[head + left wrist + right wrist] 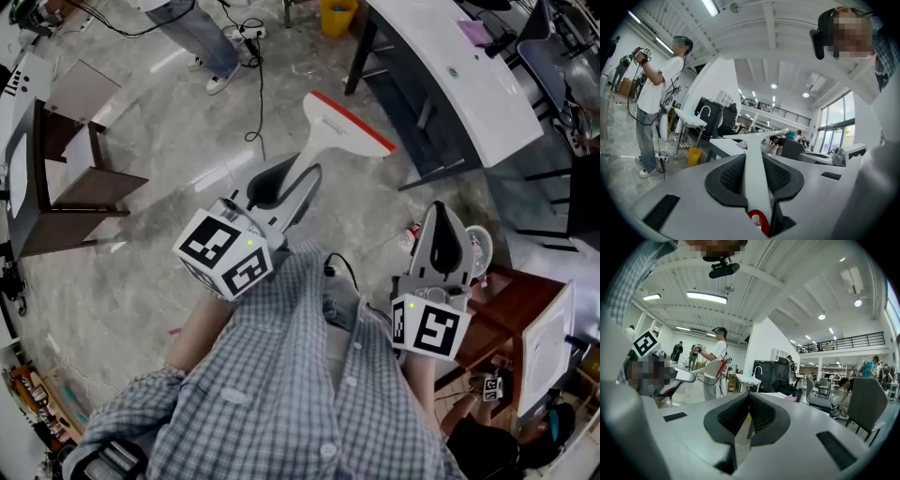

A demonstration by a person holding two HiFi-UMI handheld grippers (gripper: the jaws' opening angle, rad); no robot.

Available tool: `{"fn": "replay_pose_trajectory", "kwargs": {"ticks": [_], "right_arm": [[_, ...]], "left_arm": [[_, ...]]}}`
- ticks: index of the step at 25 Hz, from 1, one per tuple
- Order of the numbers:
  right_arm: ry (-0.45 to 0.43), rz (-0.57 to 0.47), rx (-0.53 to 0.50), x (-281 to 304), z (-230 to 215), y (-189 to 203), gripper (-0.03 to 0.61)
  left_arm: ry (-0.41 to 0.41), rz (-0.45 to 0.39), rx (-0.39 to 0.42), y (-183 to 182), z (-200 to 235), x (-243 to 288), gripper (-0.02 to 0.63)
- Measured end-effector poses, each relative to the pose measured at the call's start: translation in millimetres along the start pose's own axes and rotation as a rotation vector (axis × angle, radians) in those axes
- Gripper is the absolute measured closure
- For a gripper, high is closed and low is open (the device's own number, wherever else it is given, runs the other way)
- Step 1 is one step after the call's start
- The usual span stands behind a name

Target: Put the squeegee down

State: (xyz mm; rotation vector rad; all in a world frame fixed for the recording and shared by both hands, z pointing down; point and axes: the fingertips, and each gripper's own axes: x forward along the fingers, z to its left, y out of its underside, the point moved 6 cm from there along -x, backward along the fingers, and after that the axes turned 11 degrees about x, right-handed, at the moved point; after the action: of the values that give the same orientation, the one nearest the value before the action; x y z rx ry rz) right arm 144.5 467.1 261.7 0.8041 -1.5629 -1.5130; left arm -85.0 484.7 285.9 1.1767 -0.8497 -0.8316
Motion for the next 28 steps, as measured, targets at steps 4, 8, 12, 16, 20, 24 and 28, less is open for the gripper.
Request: {"fn": "replay_pose_trajectory", "kwargs": {"ticks": [4,8,12,16,20,24,28], "right_arm": [[0.009,-0.001,-0.001,2,11,-1,0.569],[0.021,0.000,-0.004,3,21,0,0.569],[0.031,-0.005,-0.004,6,32,0,0.569],[0.032,-0.014,-0.007,7,45,-1,0.569],[0.034,-0.017,-0.011,7,52,-2,0.569],[0.044,-0.014,-0.014,8,49,-1,0.569],[0.054,-0.009,-0.014,12,41,1,0.569]], "left_arm": [[0.015,-0.009,0.007,-2,8,-5,0.512],[0.029,-0.024,-0.003,-3,17,-10,0.512],[0.045,-0.035,0.009,-5,25,-16,0.513],[0.046,-0.049,0.016,-8,32,-25,0.514],[0.046,-0.064,0.015,-10,38,-30,0.514],[0.043,-0.073,0.013,-10,41,-30,0.514],[0.036,-0.081,0.011,-11,43,-25,0.514]]}}
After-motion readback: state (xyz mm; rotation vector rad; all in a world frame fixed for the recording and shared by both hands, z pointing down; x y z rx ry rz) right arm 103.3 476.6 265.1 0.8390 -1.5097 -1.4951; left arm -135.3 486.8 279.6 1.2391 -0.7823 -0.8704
